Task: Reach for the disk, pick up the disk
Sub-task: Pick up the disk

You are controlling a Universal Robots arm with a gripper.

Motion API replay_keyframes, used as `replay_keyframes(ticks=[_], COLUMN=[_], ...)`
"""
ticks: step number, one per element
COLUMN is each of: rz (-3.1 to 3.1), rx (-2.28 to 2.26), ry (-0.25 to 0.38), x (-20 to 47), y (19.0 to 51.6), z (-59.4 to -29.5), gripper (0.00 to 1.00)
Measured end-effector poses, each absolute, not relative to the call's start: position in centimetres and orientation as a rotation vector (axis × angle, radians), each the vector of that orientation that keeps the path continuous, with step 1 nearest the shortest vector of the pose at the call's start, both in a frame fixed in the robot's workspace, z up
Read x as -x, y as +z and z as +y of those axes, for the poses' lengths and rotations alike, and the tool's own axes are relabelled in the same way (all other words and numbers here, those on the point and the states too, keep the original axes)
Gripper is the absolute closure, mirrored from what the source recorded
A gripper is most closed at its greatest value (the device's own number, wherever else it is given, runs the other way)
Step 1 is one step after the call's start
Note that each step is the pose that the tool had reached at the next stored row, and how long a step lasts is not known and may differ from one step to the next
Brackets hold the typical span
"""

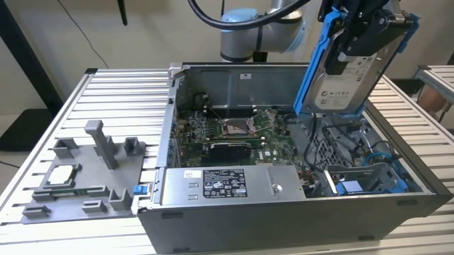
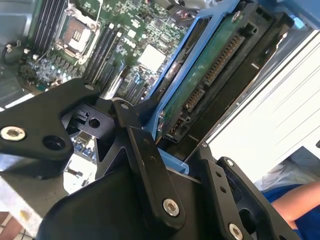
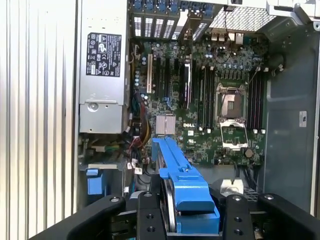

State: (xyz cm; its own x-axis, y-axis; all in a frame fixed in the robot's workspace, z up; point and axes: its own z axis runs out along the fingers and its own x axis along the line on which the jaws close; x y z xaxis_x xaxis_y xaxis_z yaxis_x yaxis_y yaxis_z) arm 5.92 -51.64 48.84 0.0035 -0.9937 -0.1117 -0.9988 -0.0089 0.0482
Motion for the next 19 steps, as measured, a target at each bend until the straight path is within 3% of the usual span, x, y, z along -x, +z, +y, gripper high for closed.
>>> replay_keyframes(ticks=[19], rz=[2.179], rx=[2.193], ry=[0.176], x=[-8.8], y=[48.2], z=[-51.8], gripper=[1.0])
